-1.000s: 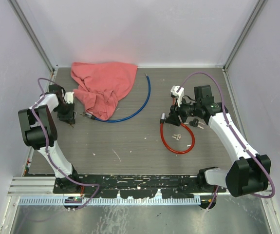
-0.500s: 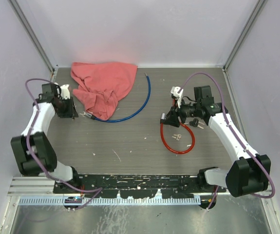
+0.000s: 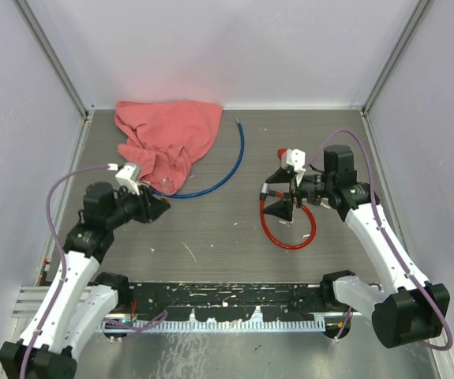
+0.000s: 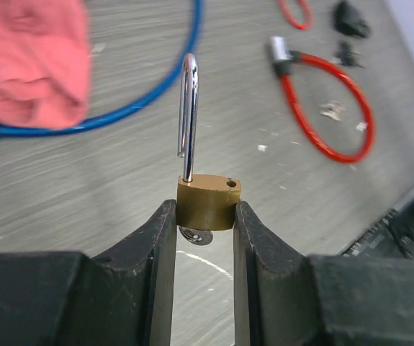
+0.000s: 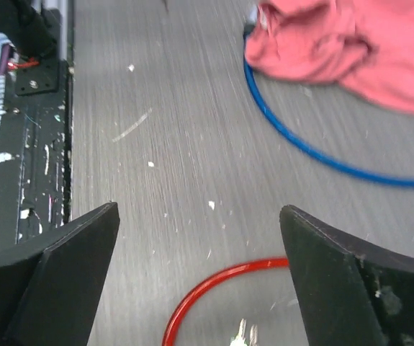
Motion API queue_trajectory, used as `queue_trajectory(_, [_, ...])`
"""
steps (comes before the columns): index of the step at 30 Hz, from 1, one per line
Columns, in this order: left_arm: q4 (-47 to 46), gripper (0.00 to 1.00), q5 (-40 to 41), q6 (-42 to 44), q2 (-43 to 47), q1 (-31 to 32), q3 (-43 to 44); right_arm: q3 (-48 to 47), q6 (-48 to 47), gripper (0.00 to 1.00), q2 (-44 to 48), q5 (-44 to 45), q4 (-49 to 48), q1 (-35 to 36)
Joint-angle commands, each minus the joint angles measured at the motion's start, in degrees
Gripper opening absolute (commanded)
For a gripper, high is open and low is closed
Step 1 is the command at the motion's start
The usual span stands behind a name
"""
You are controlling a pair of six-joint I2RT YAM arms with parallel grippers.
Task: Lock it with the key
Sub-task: Pick up the lock from the center of the board.
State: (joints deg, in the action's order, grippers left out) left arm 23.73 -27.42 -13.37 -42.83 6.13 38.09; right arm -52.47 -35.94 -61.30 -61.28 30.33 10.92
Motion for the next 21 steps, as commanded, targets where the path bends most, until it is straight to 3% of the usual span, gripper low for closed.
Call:
queue_trajectory(1, [-15.31,0.00,0.75,-7.70,7.88,9.79,-6.45,-0.67,2.85,1.00,0.25,-14.97,-10.66,0.48])
queue_trajectory(3, [-17.09,0.00,2.41,-7.81,9.86,14.13,-8.22,-2.77,0.10,1.00,-2.33,-16.67,-6.82,1.74])
queue_trajectory(5, [-17.99,0.00,4.11,-7.25,10.57,18.19,-9.19,-5.57,-13.86,1.00,-4.60,-14.28,3.16,4.57])
queue_trajectory(6, [-18.27,0.00,5.28,-6.90,10.58,20.31,-9.53,-5.84,-15.87,0.99,-5.14,-13.12,4.77,5.17])
queue_trajectory(11, [-21.84,0.00,12.95,-4.46,6.69,31.81,-10.10,-1.45,-18.83,0.94,-4.58,-11.47,3.73,6.41])
queue_trajectory(18, [-26.06,0.00,29.91,1.24,-6.41,50.90,-6.05,-0.15,-26.17,0.88,-6.75,-10.01,8.65,7.11])
queue_trajectory(21, [-26.85,0.00,32.50,2.55,-11.63,54.57,-3.74,-0.96,-30.07,0.86,-7.36,-8.87,12.05,7.10])
